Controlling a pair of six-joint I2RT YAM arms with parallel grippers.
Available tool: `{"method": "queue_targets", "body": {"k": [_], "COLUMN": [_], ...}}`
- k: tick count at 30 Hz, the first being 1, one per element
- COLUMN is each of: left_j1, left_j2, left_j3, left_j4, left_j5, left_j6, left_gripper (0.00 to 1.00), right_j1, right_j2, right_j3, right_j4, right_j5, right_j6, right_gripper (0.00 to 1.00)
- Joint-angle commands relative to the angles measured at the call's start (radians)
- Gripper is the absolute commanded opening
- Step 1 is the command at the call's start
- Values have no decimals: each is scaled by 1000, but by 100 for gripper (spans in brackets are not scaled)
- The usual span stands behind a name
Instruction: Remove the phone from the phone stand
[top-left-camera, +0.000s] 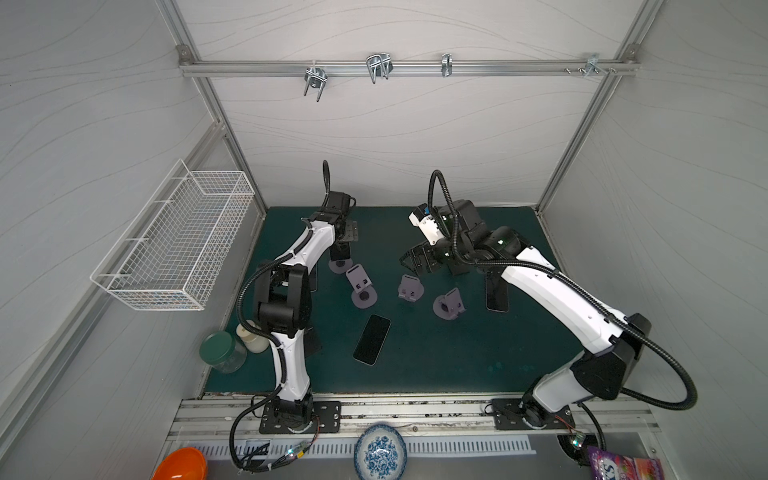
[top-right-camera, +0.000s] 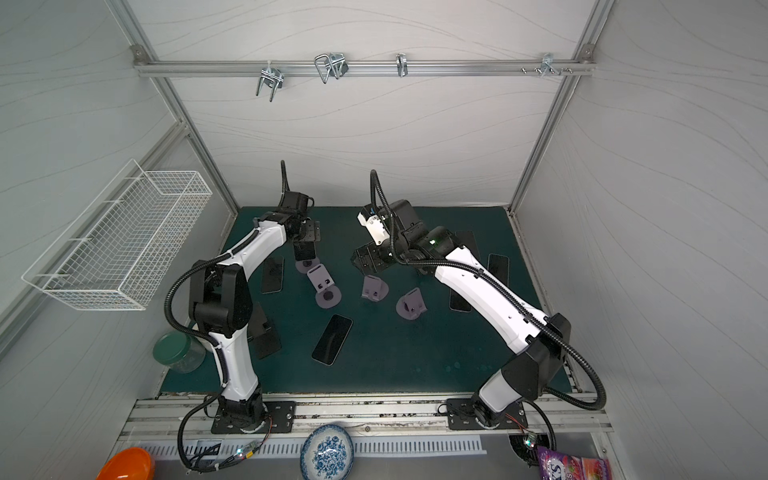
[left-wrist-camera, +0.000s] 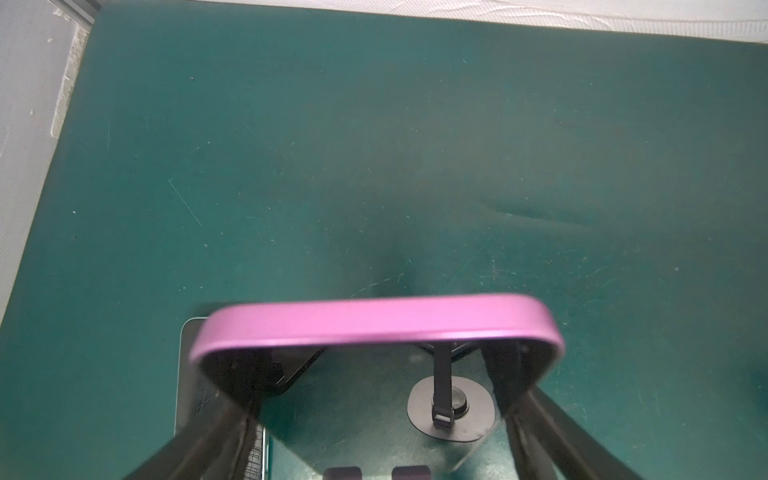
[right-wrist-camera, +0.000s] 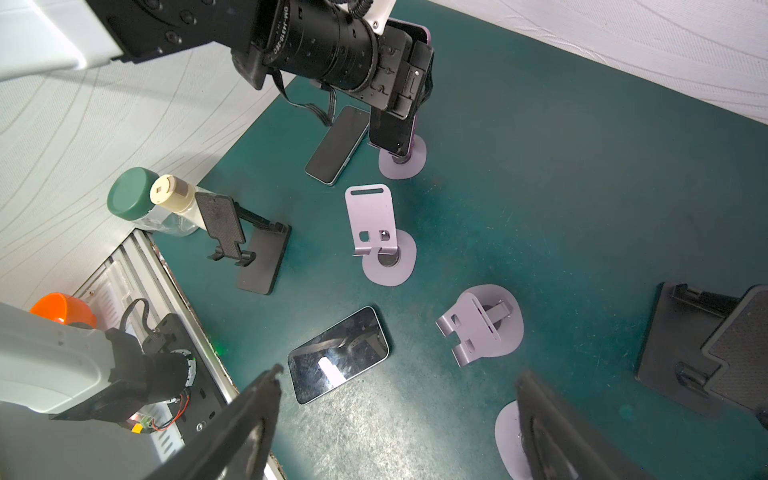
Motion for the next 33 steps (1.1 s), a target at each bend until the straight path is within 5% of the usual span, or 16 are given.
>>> {"method": "queue_targets", "body": {"k": [1, 33], "left_j1": [7, 33], "left_j2": [9, -1], "left_j3": [18, 13], "left_j4": [23, 24], "left_j5": [14, 67], "left_j6": [-3, 7], "left_gripper": [90, 76], "right_j1": [10, 6], "right_j2": [-12, 12], "right_j3": [-2, 20], "right_j4": [-1, -22], "right_j5": [-8, -8], "right_j6": [-11, -25], "right_gripper": [89, 89]}}
